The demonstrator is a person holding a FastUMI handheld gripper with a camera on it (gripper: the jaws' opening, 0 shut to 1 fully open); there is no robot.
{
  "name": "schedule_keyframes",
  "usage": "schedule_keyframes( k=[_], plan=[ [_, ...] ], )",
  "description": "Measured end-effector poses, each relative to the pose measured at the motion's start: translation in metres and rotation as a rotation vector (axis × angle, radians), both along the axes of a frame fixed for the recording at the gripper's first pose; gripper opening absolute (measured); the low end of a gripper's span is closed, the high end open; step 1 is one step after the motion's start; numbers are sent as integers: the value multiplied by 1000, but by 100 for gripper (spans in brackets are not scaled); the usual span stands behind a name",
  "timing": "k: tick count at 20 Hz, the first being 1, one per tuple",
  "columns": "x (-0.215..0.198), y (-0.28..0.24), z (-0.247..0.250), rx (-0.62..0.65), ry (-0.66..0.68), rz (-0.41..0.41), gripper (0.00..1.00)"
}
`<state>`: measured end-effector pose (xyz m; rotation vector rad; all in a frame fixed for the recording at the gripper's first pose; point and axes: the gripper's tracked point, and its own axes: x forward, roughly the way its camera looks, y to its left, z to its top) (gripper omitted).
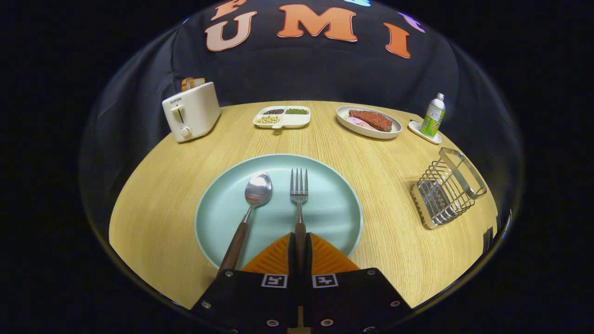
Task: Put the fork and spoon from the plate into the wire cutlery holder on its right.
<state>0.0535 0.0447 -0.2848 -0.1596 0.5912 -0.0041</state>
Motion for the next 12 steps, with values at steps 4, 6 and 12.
schedule_keyframes(
  k=[4, 6, 12],
  plan=[
    [-4, -8, 36, 51, 2, 24, 5],
    [-6, -20, 58, 52, 3, 42, 5],
    [-23, -85, 118, 15, 69, 58, 5]
  ],
)
